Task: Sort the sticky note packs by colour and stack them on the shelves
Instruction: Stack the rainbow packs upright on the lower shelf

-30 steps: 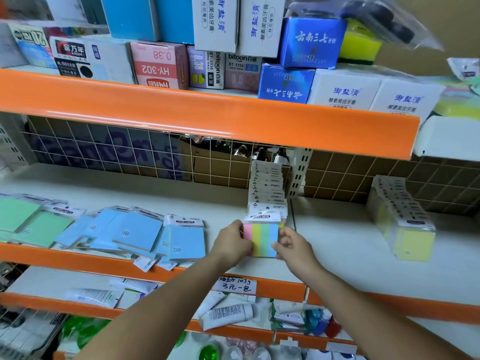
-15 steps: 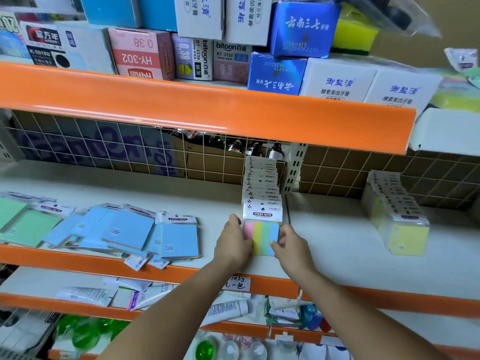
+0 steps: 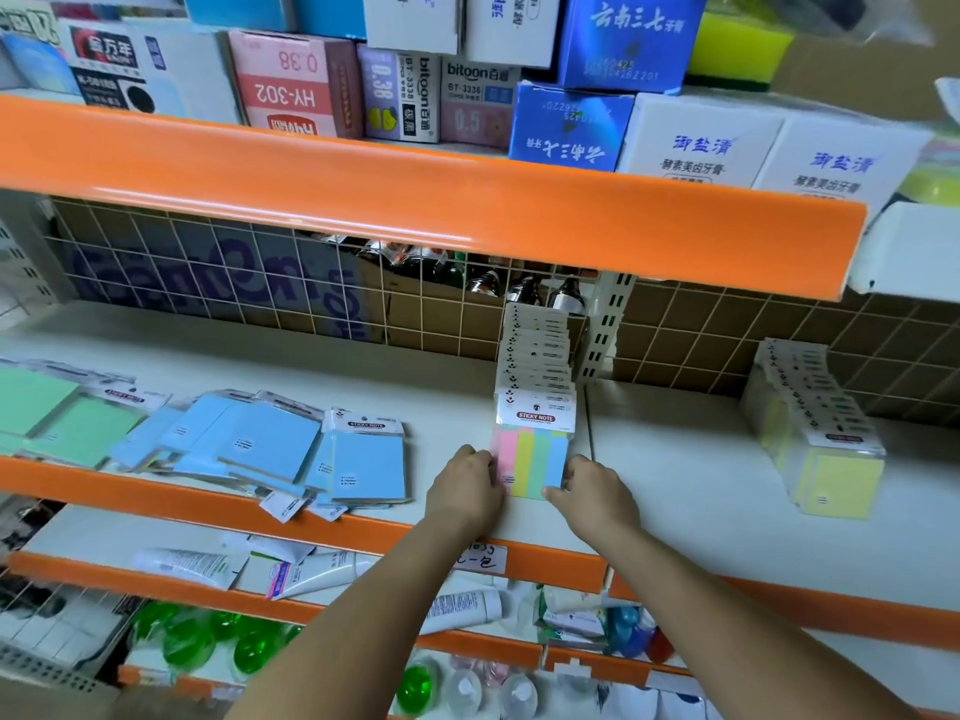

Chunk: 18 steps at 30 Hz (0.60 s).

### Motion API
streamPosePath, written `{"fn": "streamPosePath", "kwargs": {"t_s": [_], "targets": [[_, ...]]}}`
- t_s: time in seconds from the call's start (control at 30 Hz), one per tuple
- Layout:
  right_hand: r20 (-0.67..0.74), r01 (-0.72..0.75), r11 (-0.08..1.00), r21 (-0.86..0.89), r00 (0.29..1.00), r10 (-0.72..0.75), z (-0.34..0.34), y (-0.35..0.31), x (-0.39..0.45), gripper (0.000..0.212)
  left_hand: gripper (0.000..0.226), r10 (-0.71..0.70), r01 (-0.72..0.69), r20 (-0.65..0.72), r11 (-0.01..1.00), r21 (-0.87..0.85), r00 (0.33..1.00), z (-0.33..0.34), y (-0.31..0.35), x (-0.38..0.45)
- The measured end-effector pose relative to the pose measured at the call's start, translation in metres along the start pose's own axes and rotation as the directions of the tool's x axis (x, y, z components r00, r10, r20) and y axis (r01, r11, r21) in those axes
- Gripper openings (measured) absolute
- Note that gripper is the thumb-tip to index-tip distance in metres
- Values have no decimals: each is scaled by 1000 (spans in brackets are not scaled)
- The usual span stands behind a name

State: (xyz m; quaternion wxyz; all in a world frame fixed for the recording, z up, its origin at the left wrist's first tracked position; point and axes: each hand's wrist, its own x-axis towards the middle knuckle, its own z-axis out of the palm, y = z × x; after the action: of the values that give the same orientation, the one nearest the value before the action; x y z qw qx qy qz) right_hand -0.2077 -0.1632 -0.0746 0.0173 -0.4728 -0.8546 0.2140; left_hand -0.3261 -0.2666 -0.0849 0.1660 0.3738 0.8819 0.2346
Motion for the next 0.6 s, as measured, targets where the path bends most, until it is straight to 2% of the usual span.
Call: {"fn": "streamPosePath", "kwargs": {"t_s": [0.3,0.6], "targets": [[80,41,999,0,996,-41,-7,1,6,32,21,-16,18,38,999,-47,999,-2,-7,10],[146,56,998,-12,988,-54,-12,3,10,35,28,-29,30,7,988,-152,1000,1,-5,-11]]}}
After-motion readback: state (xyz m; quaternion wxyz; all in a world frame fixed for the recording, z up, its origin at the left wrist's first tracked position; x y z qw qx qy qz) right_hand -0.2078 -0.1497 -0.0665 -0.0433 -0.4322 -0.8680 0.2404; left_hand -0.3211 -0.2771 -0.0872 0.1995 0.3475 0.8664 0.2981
